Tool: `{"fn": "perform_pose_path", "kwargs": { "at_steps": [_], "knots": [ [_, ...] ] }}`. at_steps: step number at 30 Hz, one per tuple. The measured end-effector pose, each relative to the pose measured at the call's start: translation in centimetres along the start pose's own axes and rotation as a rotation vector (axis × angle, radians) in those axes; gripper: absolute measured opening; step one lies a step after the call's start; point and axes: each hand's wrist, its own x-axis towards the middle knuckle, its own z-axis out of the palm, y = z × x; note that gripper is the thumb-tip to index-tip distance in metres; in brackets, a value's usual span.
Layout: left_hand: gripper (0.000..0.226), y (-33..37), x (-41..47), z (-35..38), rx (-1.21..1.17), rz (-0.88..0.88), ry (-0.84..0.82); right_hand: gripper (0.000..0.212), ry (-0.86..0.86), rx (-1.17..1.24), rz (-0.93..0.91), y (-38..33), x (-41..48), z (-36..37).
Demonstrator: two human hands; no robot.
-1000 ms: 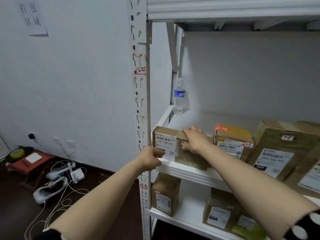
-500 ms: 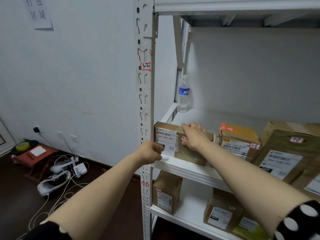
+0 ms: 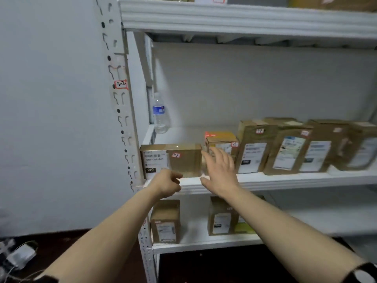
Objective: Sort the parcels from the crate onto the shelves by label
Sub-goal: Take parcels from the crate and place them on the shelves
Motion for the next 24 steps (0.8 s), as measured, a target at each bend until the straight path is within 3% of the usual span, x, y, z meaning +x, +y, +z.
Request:
{"fn": "perform_pose_path", "kwargs": {
  "at_steps": [8, 11, 15, 18, 24],
  "knots": [
    [0.055, 6.1, -5.3, 9.9, 0.398, 0.396, -0.343, 0.07, -0.153, -0.156, 0.343, 5.3, -17.4, -2.1],
    [0.068, 10.5, -9.0, 15.2, 0.483, 0.548, -0.41, 0.075, -0.191, -0.203, 0.537, 7.7, -25.9, -4.5],
    [0.097, 17.5, -17.0, 21.1, 0.485, 0.732, -0.509, 0.092, -0.114, -0.085, 0.873, 9.7, -36.9, -9.1],
    [0.114, 22.5, -24.0, 25.2, 0.421, 0.845, -0.542, 0.096, -0.037, -0.034, 1.022, 10.4, -45.6, -12.8],
    [0.113, 31.0, -44.0, 36.2, 0.358, 1.124, -0.766, 0.093, 0.07, -0.109, 1.37, 10.3, -69.1, -20.3]
  ]
}}
